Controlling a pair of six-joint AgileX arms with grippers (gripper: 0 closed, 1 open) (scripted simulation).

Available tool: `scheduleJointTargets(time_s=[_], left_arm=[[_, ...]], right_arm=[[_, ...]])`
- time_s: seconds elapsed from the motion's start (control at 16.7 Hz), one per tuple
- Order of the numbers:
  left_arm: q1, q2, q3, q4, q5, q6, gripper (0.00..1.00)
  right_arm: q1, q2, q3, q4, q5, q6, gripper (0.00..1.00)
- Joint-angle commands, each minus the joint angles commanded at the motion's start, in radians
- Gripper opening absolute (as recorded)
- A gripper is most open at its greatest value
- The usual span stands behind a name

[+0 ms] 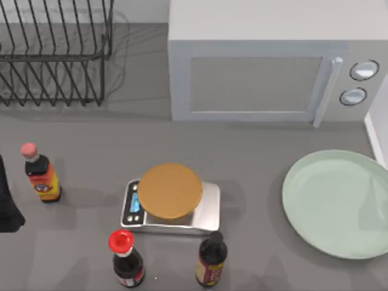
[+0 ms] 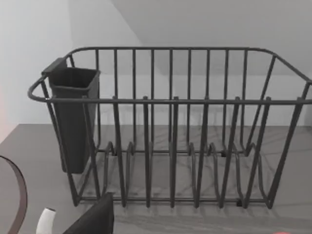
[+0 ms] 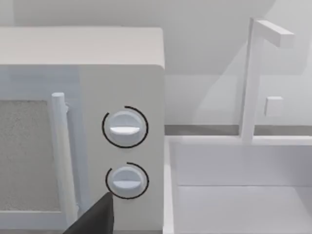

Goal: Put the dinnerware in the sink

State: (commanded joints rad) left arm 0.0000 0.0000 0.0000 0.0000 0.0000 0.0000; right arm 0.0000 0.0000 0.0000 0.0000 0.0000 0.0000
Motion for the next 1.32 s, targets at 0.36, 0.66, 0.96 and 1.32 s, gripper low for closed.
scheduleJointTargets(time_s=[0.36, 0.66, 0.96, 1.32], left_arm=[[0.000, 0.000, 0.000, 0.000, 0.000, 0.000, 1.00], [0.000, 0.000, 0.000, 0.000, 0.000, 0.000, 1.00], [0.000, 0.000, 0.000, 0.000, 0.000, 0.000, 1.00], [0.000, 0.000, 0.000, 0.000, 0.000, 0.000, 1.00]], right_arm=[[0.012, 0.031, 0.030, -0.024, 0.000, 0.012, 1.00], [0.100, 0.296, 0.260, -0.202, 0.000, 0.102, 1.00], [0.235, 0.774, 0.616, -0.475, 0.000, 0.242, 1.00], [0.403, 1.394, 1.063, -0.815, 0.001, 0.414, 1.00]])
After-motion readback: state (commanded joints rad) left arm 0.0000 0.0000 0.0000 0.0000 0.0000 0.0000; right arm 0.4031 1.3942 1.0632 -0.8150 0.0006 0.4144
